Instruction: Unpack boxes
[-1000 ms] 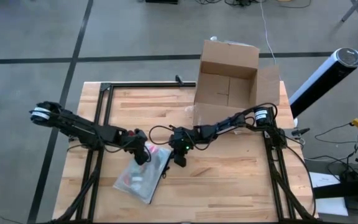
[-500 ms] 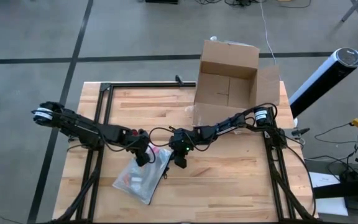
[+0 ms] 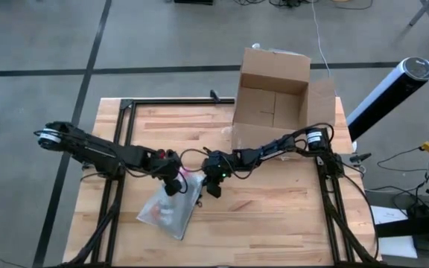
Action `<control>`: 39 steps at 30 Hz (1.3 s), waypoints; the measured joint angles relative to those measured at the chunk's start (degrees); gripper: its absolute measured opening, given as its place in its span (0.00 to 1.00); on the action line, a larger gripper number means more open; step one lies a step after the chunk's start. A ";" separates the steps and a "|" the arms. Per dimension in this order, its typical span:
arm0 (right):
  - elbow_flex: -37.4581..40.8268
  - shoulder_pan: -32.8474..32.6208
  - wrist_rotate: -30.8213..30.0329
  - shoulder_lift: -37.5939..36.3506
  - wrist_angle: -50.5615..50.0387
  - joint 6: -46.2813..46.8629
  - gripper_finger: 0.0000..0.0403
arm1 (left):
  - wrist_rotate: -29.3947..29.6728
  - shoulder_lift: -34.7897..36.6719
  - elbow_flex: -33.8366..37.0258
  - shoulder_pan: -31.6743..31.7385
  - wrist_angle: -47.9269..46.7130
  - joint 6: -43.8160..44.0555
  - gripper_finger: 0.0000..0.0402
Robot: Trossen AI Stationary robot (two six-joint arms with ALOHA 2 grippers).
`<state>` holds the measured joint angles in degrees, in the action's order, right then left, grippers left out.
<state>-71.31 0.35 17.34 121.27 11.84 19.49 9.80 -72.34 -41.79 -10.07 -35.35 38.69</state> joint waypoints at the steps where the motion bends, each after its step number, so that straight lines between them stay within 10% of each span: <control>1: 0.02 -0.06 0.30 0.00 -0.14 0.02 0.00 | 0.89 1.35 -0.15 0.00 -0.35 -0.52 0.00; 19: -0.64 -0.43 2.65 -0.10 -0.96 1.28 0.00 | 0.54 10.56 -1.35 -2.13 1.55 2.80 0.00; 30: -1.70 -4.94 9.06 -1.71 3.03 0.44 0.00 | -1.15 1.98 -6.72 -19.17 2.59 6.52 0.00; 39: -2.25 -7.16 0.06 -1.46 2.11 -2.58 0.09 | 0.12 -4.90 -8.47 -27.96 5.98 12.84 0.00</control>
<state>-73.56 -6.80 17.40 119.81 13.95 16.90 9.92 -77.24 -50.26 -38.03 -29.37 51.53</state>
